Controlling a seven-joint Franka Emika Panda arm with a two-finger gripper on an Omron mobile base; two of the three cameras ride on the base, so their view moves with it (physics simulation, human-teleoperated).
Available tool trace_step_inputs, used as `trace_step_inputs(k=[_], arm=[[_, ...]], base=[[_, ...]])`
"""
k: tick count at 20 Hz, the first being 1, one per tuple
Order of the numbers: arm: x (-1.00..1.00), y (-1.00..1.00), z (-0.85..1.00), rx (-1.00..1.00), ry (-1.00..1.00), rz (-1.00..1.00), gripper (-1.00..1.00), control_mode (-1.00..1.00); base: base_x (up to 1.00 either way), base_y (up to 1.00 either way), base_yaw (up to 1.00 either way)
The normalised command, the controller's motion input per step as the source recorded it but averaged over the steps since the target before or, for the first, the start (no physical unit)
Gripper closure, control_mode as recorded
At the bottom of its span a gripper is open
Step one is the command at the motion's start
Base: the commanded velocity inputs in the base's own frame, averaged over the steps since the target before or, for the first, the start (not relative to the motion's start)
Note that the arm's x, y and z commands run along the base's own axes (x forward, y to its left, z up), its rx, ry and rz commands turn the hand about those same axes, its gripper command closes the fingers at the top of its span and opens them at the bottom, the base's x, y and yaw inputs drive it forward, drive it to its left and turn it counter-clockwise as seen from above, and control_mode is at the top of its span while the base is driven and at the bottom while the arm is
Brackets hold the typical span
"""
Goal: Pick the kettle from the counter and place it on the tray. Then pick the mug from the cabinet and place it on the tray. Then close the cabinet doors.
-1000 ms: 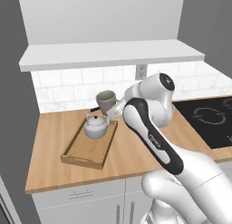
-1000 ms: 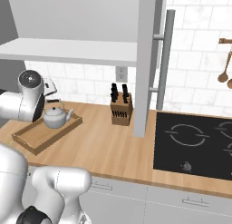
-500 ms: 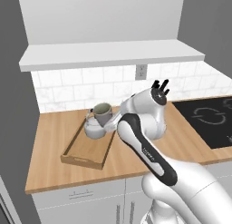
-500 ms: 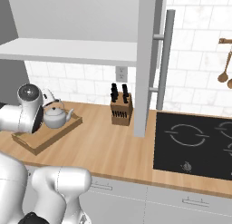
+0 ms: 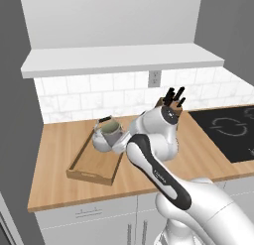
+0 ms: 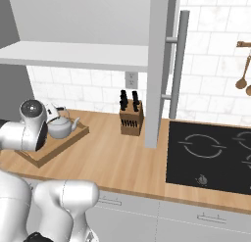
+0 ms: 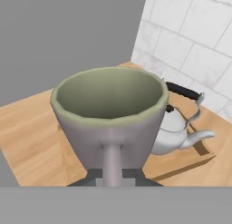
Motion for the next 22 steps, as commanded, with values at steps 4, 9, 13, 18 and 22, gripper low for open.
trace_step_inputs(k=[4, 9, 13, 18, 22], arm=[[0.0, 0.02, -0.32, -0.01, 0.02, 0.01, 1.0, -1.0], [0.03, 0.08, -0.34, 0.03, 0.0, 0.0, 1.0, -1.0], [0.01, 0.0, -0.18, 0.04, 0.03, 0.0, 1.0, -1.0], [0.03, 0.0, -0.14, 0.07, 0.05, 0.0, 1.0, -1.0], [0.0, 0.02, -0.01, 0.09, 0.14, 0.0, 1.0, -1.0]], base=[[0.0, 0.0, 0.0], [0.0, 0.0, 0.0], [0.0, 0.0, 0.0], [0.0, 0.0, 0.0], [0.0, 0.0, 0.0]])
